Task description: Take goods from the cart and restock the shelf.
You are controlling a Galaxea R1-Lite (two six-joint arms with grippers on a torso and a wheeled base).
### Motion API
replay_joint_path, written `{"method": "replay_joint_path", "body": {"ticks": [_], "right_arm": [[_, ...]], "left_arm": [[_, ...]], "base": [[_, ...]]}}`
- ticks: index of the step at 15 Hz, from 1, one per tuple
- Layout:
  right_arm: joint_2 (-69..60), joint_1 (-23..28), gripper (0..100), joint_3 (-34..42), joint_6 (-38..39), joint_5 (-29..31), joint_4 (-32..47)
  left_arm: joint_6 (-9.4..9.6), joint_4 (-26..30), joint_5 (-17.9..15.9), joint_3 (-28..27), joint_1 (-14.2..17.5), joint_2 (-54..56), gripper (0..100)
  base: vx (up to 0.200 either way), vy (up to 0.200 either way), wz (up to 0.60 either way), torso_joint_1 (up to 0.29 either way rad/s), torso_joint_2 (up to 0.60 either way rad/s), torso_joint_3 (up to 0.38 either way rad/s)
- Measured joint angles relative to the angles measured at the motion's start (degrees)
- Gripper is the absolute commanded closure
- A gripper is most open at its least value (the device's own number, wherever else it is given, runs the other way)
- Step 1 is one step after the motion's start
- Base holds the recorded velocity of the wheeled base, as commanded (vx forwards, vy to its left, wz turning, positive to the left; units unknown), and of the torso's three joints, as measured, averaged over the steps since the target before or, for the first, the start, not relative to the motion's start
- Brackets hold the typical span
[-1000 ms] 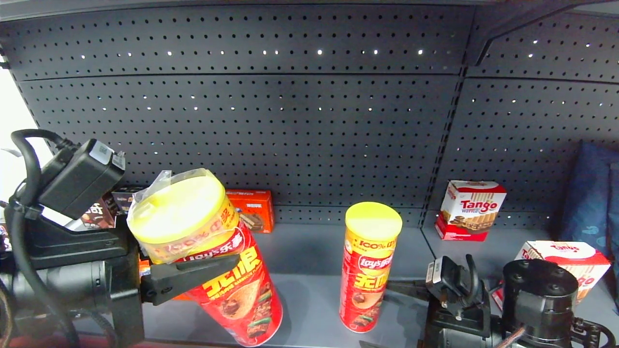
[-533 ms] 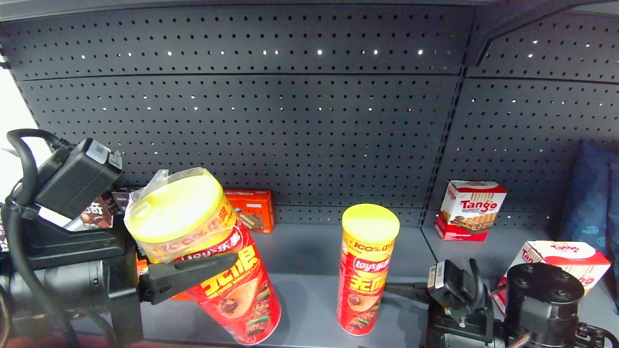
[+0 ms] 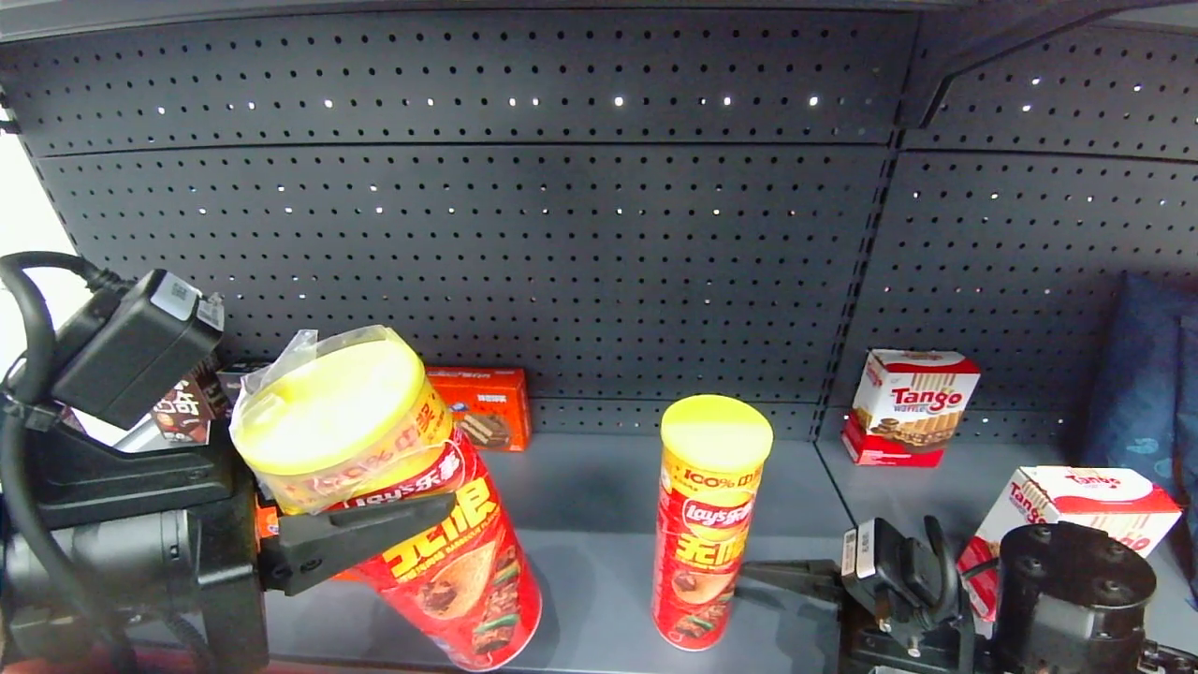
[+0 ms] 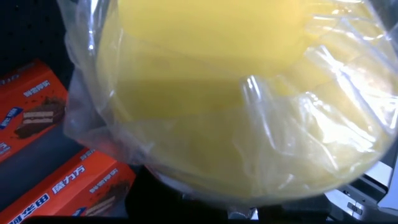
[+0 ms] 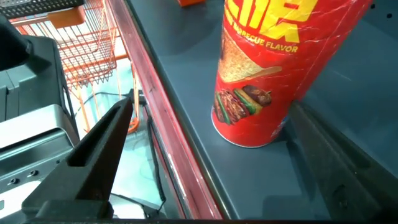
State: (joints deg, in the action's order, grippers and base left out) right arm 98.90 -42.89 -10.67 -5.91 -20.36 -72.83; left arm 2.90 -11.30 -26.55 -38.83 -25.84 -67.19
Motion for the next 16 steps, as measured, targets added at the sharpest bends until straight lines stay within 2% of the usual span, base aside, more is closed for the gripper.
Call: {"method": "replay_joint_path", "body": {"ticks": [13,16], "right_arm": [[0.10,-1.10,0,0.01,0.06,0.11,0.00],[0.11,-1.54,0,-0.05,0.09,0.13,0.00]], "left_arm": [[-0.04,0.02,0.20,1.27,0.00,0.66,100],[-0.72,-0.20,0.34,1.56,0.00,0.90,100]], "base": [[0.000,0.000,0.00,0.000,0.00,0.000],[0.000,0.000,0.00,0.000,0.00,0.000]]}}
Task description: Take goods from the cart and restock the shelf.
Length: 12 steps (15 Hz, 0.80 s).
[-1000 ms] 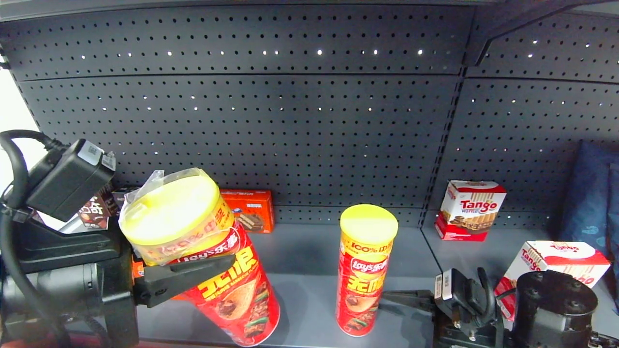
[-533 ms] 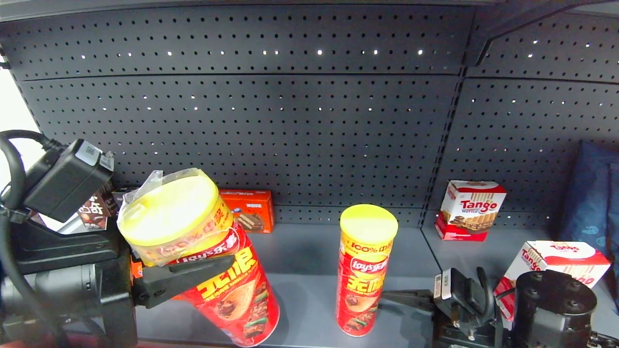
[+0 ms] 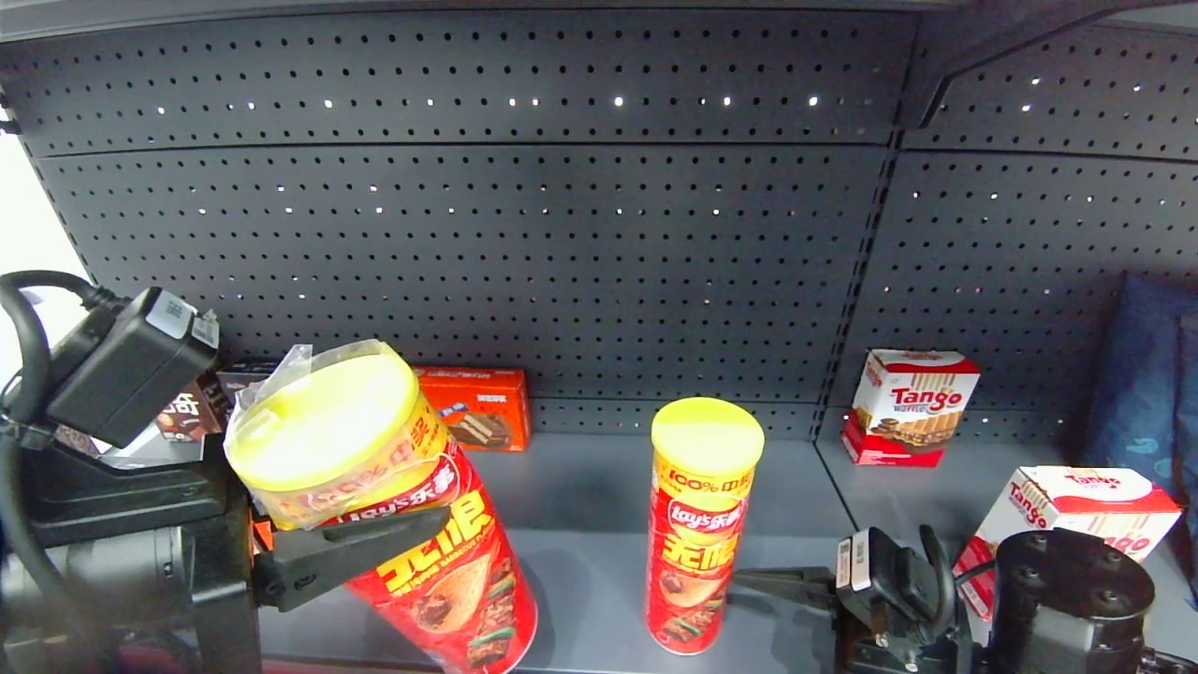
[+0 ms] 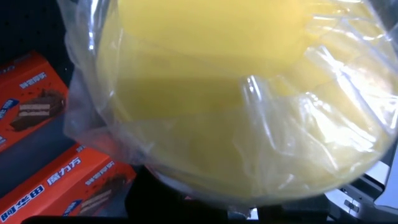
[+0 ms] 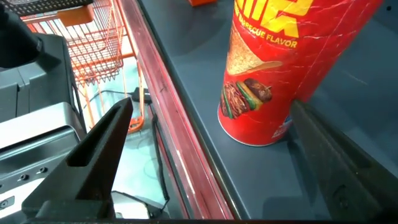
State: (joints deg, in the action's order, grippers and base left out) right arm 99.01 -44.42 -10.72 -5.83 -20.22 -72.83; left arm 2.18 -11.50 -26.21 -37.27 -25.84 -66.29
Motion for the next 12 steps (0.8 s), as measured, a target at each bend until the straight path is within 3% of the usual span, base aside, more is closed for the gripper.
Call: {"method": "replay_joint_path", "body": {"ticks": [3,7,12], "right_arm": [[-0.30,0.55,0,-0.02,0.44,0.49,-0.94],[-3.58,5.92,0,-1.05,1.80,1.38,-1.51],[-9.08,11.79,0,-5.02,1.78,1.38,2.44]], "left_arm": [[-0.11,-0.07,0.11,0.00,0.02,0.20,100],[-1.83,-0.07,1.04,0.00,0.10,0.98,100],[-1.94,-0.35,1.08,-0.18,0.02,1.16,100]], "base": [[0.000,0.000,0.00,0.000,0.00,0.000],[0.000,0.000,0.00,0.000,0.00,0.000],[0.000,0.000,0.00,0.000,0.00,0.000]]}}
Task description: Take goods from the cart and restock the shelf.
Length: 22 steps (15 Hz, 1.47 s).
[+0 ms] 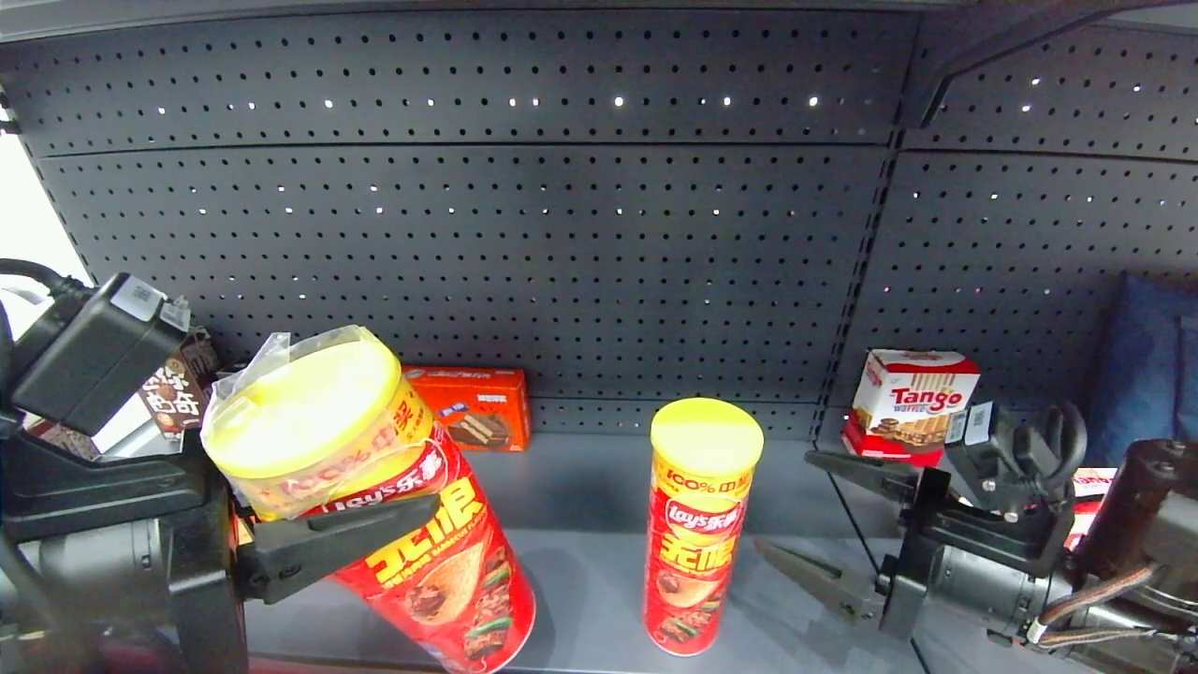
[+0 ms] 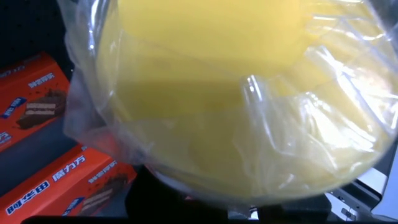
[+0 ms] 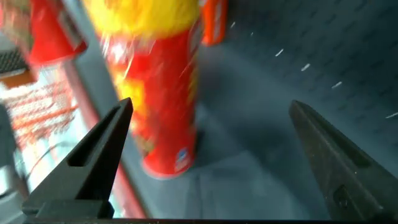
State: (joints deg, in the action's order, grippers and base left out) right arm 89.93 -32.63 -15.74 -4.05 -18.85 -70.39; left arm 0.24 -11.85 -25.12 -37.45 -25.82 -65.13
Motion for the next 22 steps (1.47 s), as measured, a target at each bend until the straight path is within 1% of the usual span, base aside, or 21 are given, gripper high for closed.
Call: {"method": "replay_joint_path", "body": {"ticks": [3,6,8,10,13,16,17,18,19,20,21,22], "right_arm": [[-4.24,1.11,0,-4.73,-0.05,0.11,6.40],[-9.47,1.82,0,-6.12,-0.13,2.23,11.22],[-13.71,2.65,0,-6.36,-0.13,6.21,16.12],[-17.99,5.24,0,-5.53,-0.09,11.33,19.29],[-25.12,10.26,0,-1.95,-0.13,19.55,23.67],[-33.99,12.37,0,1.18,-0.11,25.82,29.50],[-37.34,12.79,0,1.57,0.02,28.10,32.40],[-40.84,13.64,0,1.82,0.22,30.23,35.24],[-43.98,14.95,0,1.99,0.39,31.84,37.72],[-47.71,17.31,0,2.32,0.57,32.99,40.75],[-51.74,20.37,0,3.23,0.66,33.40,44.23],[-55.37,22.61,0,4.58,0.57,33.45,46.89]], "left_arm": [[0.02,0.02,0.13,-0.04,0.00,0.04,100],[0.02,0.06,0.24,-0.20,-0.02,0.11,100],[0.02,0.02,0.24,-0.33,-0.02,0.12,100],[0.02,0.00,0.48,-0.37,-0.02,0.15,100],[0.11,-0.02,1.93,-0.28,-0.06,0.28,100],[0.20,-0.09,2.93,-0.23,-0.13,0.76,100],[0.24,-0.11,3.58,-0.26,-0.17,0.85,100],[0.30,-0.16,5.29,-0.72,-0.24,0.85,100],[0.38,-0.35,6.17,-1.49,-0.35,0.72,100],[0.68,-0.30,6.35,-2.27,-0.50,0.33,100],[1.65,-0.11,6.46,-3.10,-0.55,-0.11,100],[2.05,-0.05,6.50,-3.45,-0.56,-0.46,100]], "base": [[0.000,0.000,0.00,0.000,0.00,0.000],[0.000,0.000,0.00,0.000,0.00,0.000],[0.000,0.000,0.00,0.000,0.00,0.000],[0.000,0.000,0.00,0.000,0.00,0.000],[0.000,0.000,0.00,0.000,0.00,0.000],[0.000,0.000,0.00,0.000,0.00,0.000],[0.000,0.000,0.00,0.000,0.00,0.000],[0.000,0.000,0.00,0.000,0.00,0.000],[0.000,0.000,0.00,0.000,0.00,0.000],[0.000,0.000,0.00,0.000,0.00,0.000],[0.000,0.000,0.00,0.000,0.00,0.000],[0.000,0.000,0.00,0.000,0.00,0.000]]}}
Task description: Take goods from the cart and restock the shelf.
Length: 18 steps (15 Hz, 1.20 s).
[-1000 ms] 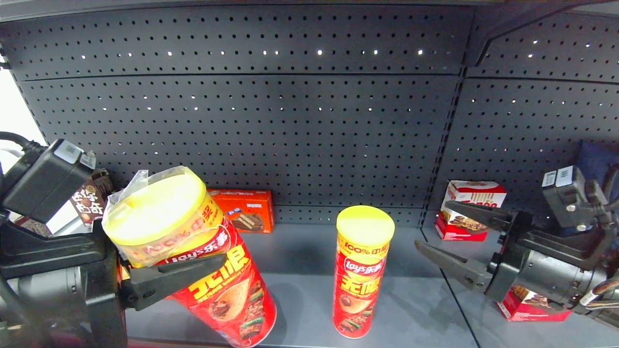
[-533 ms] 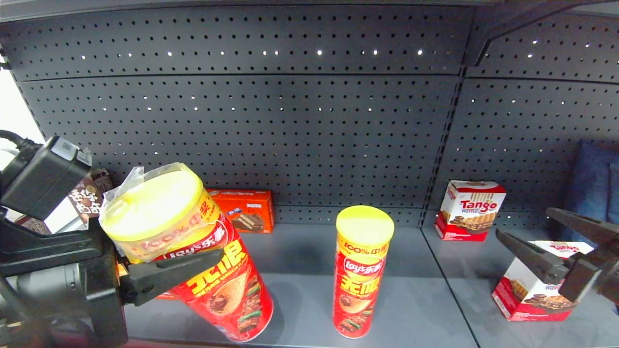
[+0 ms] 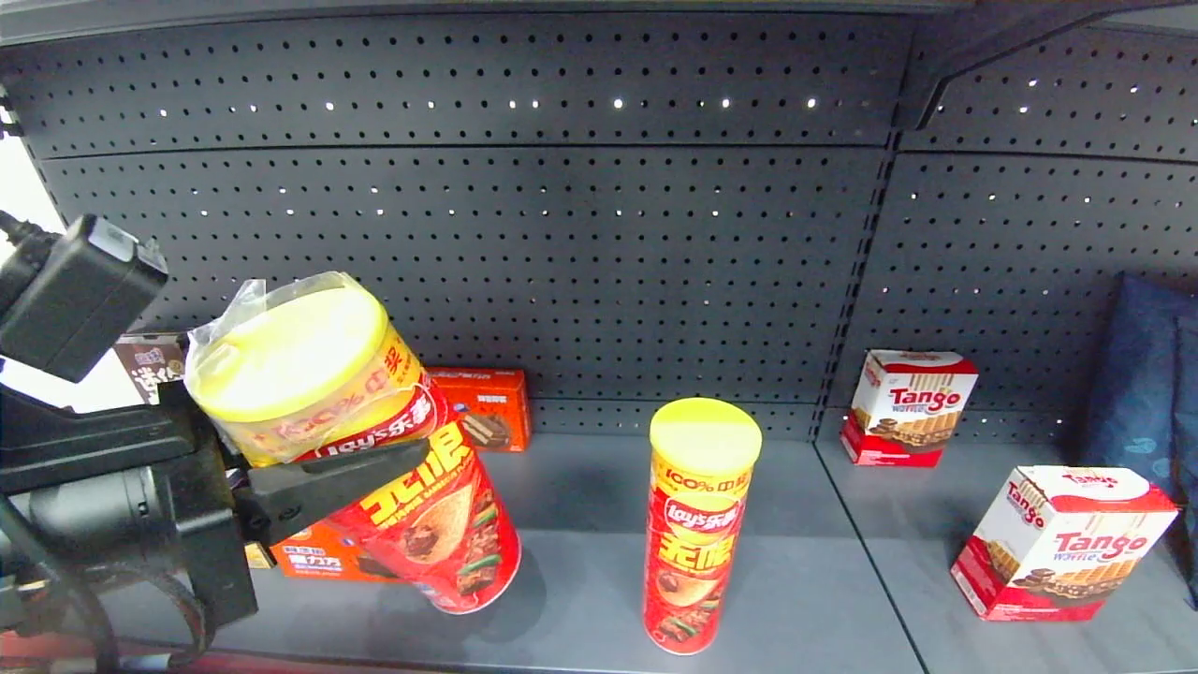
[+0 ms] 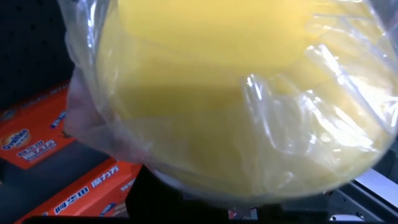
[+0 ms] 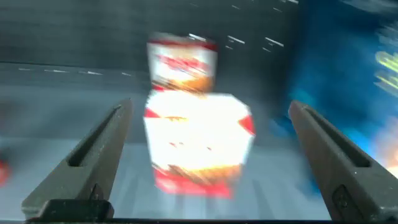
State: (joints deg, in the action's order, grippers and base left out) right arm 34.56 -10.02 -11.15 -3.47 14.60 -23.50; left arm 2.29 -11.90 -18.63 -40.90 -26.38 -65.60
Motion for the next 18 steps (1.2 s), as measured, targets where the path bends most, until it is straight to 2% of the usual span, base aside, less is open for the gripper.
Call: {"method": "replay_joint_path", "body": {"ticks": [4,6,8,10,11,13,16,18], "right_arm": [[-19.30,6.00,0,7.19,-1.91,-0.02,13.68],[-27.49,8.37,0,9.01,-1.45,-3.06,21.15],[-31.50,9.56,0,9.84,0.20,-4.35,22.11],[-33.24,9.81,0,10.03,-2.05,-7.96,22.17],[-33.72,9.89,0,10.03,-1.99,-9.52,22.58],[-34.18,9.92,0,10.01,-0.43,-9.61,22.60],[-34.46,9.95,0,9.95,2.77,-7.55,22.58],[-34.51,9.97,0,9.92,2.83,-13.04,22.58]], "left_arm": [[0.77,0.66,-0.44,-0.68,-0.27,-0.90,100],[0.63,0.88,-2.63,-1.02,-0.35,-1.02,100],[0.60,6.00,-5.80,-3.25,0.04,-1.10,100],[0.90,11.35,-6.39,-7.03,0.17,-1.38,100],[1.01,11.82,-6.47,-8.19,0.17,-1.84,100],[0.99,9.03,-6.58,-9.05,0.28,-2.71,100],[0.96,7.74,-7.81,-9.13,0.39,-3.91,100],[1.01,7.66,-8.00,-9.02,0.34,-4.90,100]], "base": [[0.000,0.000,0.00,0.000,0.00,0.000],[0.000,0.000,0.00,0.000,0.00,0.000],[0.000,0.000,0.00,0.000,0.00,0.000],[0.000,0.000,0.00,0.000,0.00,0.000],[0.000,0.000,0.00,0.000,0.00,0.000],[0.000,0.000,0.00,0.000,0.00,0.000],[0.000,0.000,0.00,0.000,0.00,0.000],[0.000,0.000,0.00,0.000,0.00,0.000]]}}
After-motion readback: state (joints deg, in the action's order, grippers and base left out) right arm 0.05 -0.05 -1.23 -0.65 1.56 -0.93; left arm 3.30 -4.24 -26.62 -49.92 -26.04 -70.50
